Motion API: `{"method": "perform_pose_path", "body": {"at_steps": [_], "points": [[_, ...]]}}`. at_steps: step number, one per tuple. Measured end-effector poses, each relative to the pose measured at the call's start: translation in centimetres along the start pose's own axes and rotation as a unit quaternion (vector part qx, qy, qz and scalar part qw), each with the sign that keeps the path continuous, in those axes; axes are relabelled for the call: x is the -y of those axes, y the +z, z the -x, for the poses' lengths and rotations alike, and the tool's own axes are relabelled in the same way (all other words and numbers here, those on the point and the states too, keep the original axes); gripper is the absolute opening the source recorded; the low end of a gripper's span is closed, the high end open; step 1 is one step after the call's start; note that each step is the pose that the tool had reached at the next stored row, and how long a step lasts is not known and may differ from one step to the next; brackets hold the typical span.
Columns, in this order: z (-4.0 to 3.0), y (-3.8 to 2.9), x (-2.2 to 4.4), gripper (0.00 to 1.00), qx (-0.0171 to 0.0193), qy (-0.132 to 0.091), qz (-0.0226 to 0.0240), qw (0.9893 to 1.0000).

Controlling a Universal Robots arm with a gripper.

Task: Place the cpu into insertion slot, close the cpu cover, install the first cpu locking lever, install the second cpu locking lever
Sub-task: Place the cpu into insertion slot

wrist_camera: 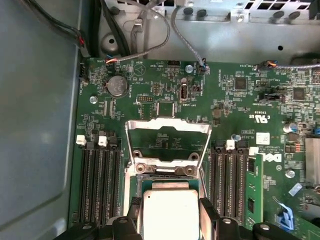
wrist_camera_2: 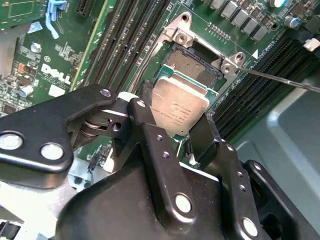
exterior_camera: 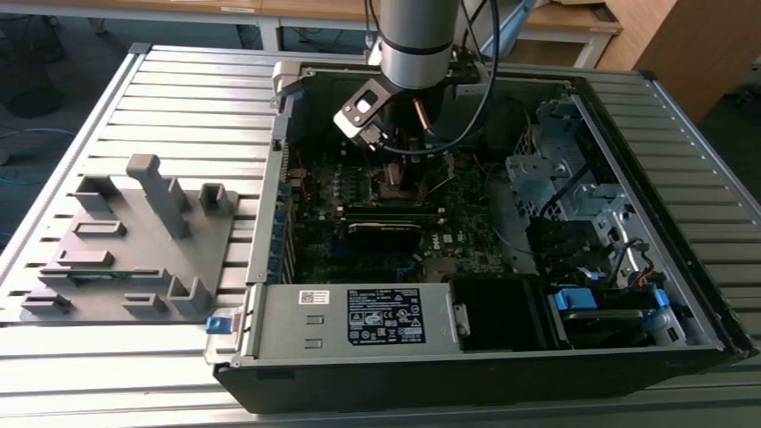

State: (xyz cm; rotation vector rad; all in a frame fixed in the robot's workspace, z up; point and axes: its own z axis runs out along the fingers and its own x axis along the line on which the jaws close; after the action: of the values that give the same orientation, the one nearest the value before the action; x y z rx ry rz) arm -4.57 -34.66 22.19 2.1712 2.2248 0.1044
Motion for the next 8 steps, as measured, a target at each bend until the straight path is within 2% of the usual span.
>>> {"method": "perform_pose_path", "body": {"at_steps": [5,8], "points": [[0.0,0.04,0.02,0.54,0.0001,0.0,0.0,1.0],[-0.03,0.16,0.48,0.54,-0.0001,0.0,0.0001,1.0]]}}
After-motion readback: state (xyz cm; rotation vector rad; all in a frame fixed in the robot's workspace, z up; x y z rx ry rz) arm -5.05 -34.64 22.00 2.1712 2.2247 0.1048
